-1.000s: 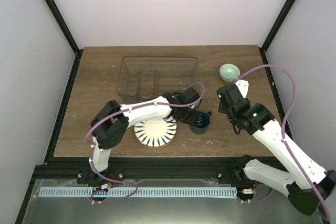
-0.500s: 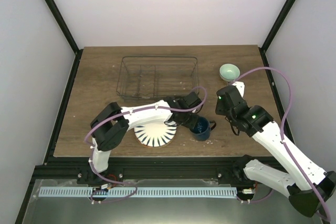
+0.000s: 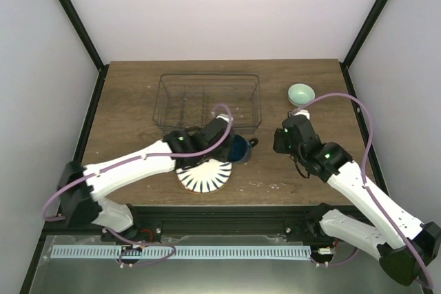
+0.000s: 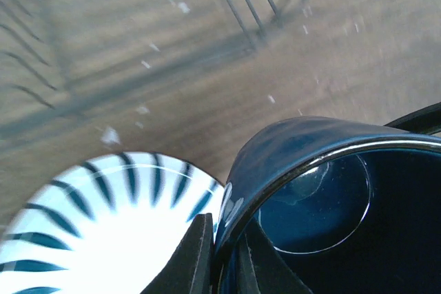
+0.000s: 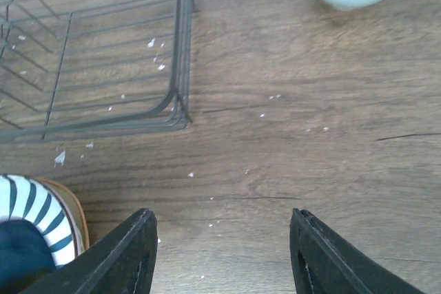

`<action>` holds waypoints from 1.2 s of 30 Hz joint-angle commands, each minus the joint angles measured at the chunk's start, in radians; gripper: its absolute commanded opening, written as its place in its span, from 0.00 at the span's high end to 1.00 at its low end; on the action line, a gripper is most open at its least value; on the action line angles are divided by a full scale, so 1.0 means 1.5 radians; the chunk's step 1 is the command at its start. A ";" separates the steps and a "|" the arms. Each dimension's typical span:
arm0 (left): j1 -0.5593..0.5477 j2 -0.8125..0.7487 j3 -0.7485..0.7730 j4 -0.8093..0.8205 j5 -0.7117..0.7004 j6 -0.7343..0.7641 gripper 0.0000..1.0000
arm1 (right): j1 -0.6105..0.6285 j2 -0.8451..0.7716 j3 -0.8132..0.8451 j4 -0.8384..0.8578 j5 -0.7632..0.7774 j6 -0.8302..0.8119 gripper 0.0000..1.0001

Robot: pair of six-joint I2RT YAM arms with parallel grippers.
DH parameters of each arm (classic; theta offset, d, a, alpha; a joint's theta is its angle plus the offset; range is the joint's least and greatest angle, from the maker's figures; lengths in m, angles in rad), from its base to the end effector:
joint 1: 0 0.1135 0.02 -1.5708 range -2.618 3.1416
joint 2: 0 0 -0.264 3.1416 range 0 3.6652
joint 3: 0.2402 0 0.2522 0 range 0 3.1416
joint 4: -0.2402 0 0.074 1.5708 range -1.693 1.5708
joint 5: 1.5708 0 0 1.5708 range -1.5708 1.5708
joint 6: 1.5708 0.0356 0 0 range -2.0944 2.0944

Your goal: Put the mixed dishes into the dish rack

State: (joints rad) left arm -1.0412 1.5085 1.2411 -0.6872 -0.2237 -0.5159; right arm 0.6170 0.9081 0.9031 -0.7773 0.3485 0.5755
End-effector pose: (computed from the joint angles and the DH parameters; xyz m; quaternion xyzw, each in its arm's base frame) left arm 0.1677 -0.2709 0.2814 0.2132 0.9233 -0.1359 0.2892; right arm 0.1531 0.0937 0.3046 0.0477 0.9105 0.0800 0.4029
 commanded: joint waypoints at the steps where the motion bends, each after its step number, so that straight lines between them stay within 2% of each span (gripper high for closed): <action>1: 0.000 -0.112 -0.054 0.049 -0.199 0.021 1.00 | 0.002 0.006 -0.030 0.068 -0.081 -0.005 0.46; 4: 0.000 -0.170 -0.124 0.087 -0.324 0.046 1.00 | -0.003 0.011 -0.044 0.109 -0.133 -0.010 0.46; 8: -0.007 -0.203 -0.203 0.109 -0.496 0.033 1.00 | -0.023 0.028 -0.051 0.176 -0.246 -0.021 0.46; 12: -0.059 -0.197 -0.287 0.248 -0.694 0.123 1.00 | -0.063 0.058 -0.065 0.262 -0.412 -0.028 0.46; 16: -0.084 -0.169 -0.302 0.303 -0.784 0.129 1.00 | -0.103 0.103 -0.068 0.328 -0.567 -0.033 0.46; 19: -0.102 -0.175 -0.331 0.360 -0.812 0.136 1.00 | -0.126 0.129 -0.072 0.380 -0.675 -0.023 0.47; 26: -0.152 -0.226 -0.387 0.383 -0.827 0.135 1.00 | -0.143 0.173 -0.059 0.419 -0.780 -0.023 0.48; 32: -0.165 -0.220 -0.338 0.250 -0.798 0.048 1.00 | -0.143 0.229 -0.041 0.444 -0.817 -0.012 0.48; 34: -0.164 -0.211 -0.322 0.285 -0.762 0.106 1.00 | -0.143 0.241 -0.034 0.444 -0.813 -0.011 0.48; 36: -0.159 -0.201 -0.325 0.391 -0.684 0.220 1.00 | -0.143 0.251 -0.021 0.436 -0.804 -0.019 0.48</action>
State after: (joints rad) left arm -1.2831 1.1934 0.7013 -0.2768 -1.3552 -0.3443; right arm 0.4099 1.2678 0.7982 -0.1413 -0.8268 0.5522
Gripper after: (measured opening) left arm 0.064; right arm 0.522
